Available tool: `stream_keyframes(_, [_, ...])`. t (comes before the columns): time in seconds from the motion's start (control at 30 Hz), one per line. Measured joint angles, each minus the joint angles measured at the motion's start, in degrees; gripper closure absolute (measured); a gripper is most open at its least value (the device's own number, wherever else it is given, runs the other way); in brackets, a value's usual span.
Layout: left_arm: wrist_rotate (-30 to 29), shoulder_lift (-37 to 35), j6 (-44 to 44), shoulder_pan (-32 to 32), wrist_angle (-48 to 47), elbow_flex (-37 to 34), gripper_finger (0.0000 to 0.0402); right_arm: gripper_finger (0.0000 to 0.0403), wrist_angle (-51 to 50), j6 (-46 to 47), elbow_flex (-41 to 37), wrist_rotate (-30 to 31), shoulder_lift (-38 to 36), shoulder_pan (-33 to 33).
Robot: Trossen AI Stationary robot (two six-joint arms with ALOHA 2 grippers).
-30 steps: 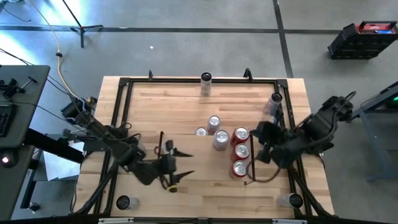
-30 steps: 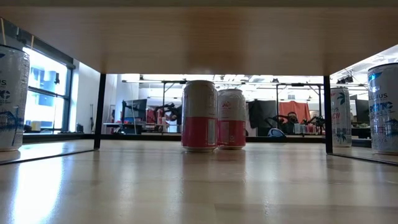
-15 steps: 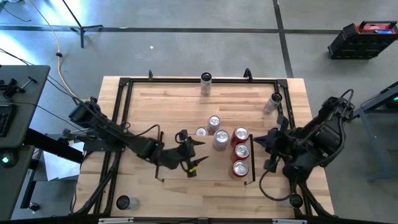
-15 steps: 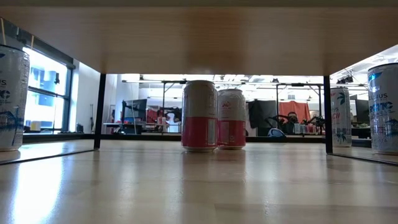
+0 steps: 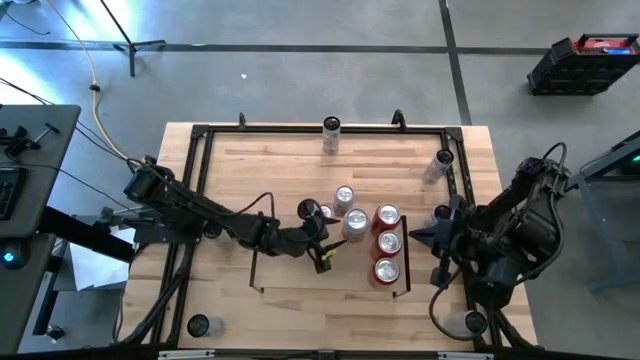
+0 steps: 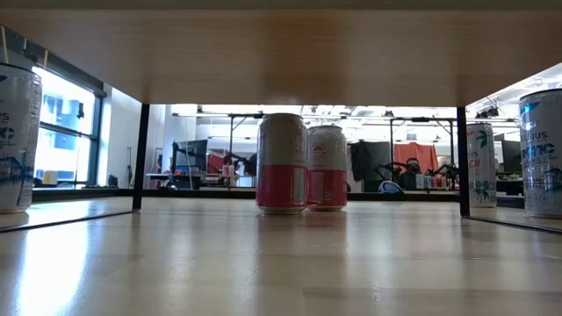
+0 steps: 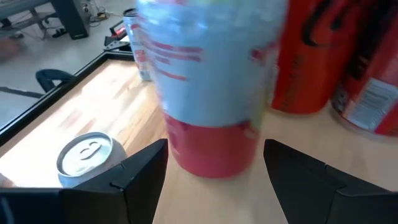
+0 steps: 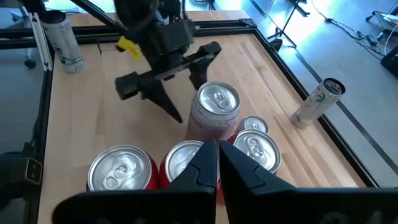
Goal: Place canned beverage on shelf
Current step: Put the top pink and white bottle on the shelf, then adjust the red-black soda cans on the shelf
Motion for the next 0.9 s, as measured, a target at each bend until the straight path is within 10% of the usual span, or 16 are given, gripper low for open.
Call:
stream_keyframes(0.6, [1.57,0.1,-1.1,2.2,2.91,0.0,0.0147,0.0402,1.64,-0.56,0.02,0.16,3.54,-0.02])
stream_keyframes(0.9, [2.39,-2.69,0.37,0.06,0.81,0.04,0.0147,0.0402,17.13,-15.29,0.04,0.11,5.63,0.02])
